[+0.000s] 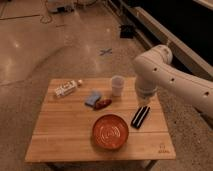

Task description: Place the white sponge in the ceramic bowl

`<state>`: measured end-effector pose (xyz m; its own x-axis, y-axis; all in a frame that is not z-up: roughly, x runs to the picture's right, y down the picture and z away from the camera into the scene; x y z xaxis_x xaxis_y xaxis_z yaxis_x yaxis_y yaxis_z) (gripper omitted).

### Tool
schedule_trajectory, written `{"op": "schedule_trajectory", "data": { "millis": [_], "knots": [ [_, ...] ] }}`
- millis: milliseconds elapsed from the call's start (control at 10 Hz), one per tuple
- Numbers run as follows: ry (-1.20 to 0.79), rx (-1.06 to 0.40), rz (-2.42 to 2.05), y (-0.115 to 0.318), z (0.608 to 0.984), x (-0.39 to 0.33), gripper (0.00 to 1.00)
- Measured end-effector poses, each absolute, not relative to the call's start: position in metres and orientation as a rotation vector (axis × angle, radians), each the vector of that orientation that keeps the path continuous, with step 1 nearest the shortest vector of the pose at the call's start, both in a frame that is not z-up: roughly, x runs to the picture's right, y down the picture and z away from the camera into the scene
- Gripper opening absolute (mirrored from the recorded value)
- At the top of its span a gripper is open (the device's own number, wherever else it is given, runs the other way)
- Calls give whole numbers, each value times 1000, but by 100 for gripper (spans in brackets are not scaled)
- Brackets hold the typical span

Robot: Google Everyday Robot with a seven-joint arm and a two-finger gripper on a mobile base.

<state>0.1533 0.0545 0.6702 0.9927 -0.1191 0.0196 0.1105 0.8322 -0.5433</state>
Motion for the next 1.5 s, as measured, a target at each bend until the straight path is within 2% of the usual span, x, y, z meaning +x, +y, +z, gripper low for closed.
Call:
{"op": "schedule_trajectory", "data": {
  "millis": [900, 1500],
  "knots": [
    [4, -581, -177, 53, 679, 145, 41],
    [-7, -584, -237, 52, 687, 110, 41]
  ]
}}
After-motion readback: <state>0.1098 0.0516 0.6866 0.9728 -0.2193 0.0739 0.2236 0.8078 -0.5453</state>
